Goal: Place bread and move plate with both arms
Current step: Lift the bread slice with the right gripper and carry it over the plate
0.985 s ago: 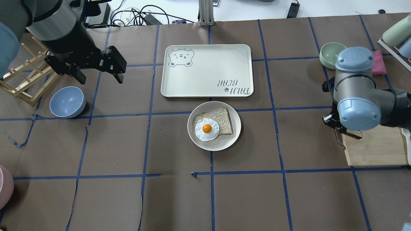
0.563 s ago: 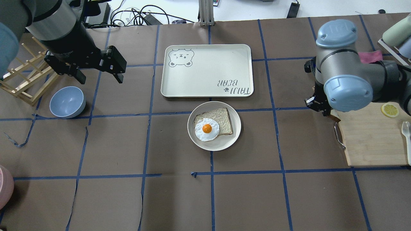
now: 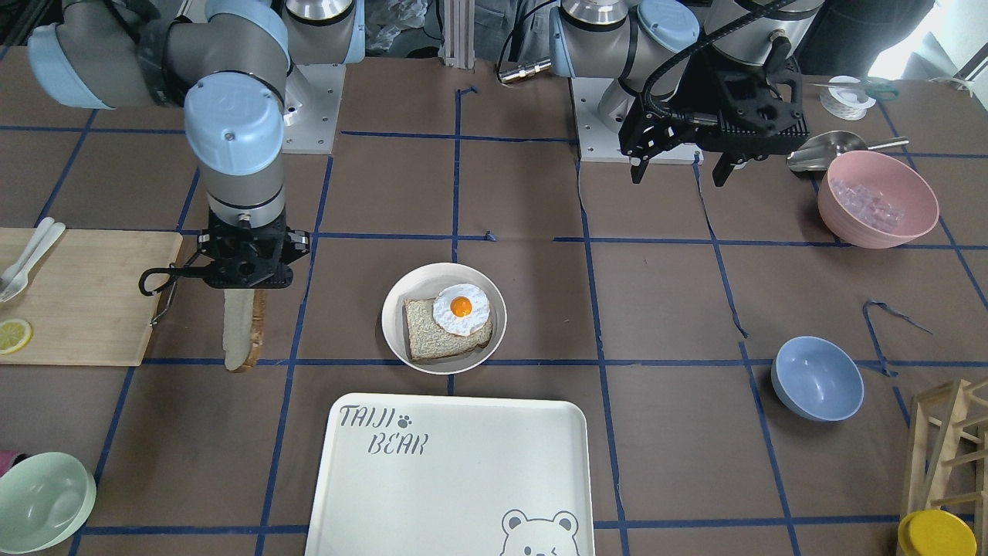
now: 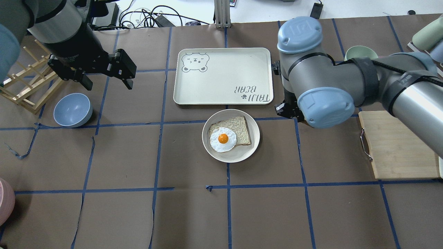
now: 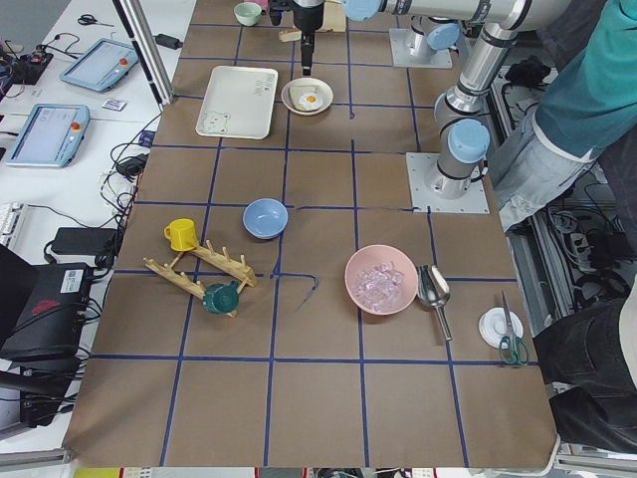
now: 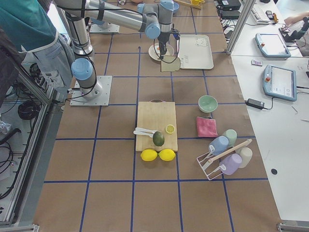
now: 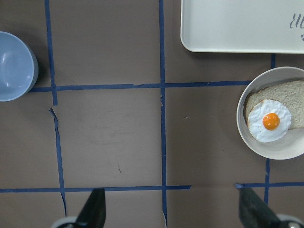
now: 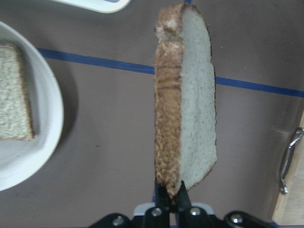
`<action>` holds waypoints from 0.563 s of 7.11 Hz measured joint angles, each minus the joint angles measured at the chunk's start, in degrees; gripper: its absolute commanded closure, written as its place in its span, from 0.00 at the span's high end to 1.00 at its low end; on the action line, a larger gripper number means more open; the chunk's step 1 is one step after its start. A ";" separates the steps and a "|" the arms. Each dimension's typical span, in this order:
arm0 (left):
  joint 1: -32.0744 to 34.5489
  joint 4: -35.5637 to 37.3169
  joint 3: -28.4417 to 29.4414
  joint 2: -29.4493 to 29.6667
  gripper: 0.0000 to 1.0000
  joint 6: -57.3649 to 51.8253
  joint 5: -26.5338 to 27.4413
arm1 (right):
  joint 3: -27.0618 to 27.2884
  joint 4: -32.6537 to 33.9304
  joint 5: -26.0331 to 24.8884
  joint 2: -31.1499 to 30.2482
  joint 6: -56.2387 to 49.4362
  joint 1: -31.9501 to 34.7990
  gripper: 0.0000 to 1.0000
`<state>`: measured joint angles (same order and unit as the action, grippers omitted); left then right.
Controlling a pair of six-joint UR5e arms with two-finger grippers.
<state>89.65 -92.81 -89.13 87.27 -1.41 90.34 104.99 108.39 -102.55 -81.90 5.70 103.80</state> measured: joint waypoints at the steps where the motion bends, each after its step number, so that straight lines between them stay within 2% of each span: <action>1: -0.08 0.00 0.03 0.03 1.00 -0.02 -0.04 | -0.27 0.71 0.22 0.33 6.02 4.70 0.00; 4: -0.26 0.00 0.37 0.16 1.00 -0.01 -0.24 | -0.44 8.01 0.33 4.52 20.00 15.73 0.00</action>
<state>89.39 -92.81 -88.75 87.43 -1.41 90.09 104.55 116.40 -102.22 -77.38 25.70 119.54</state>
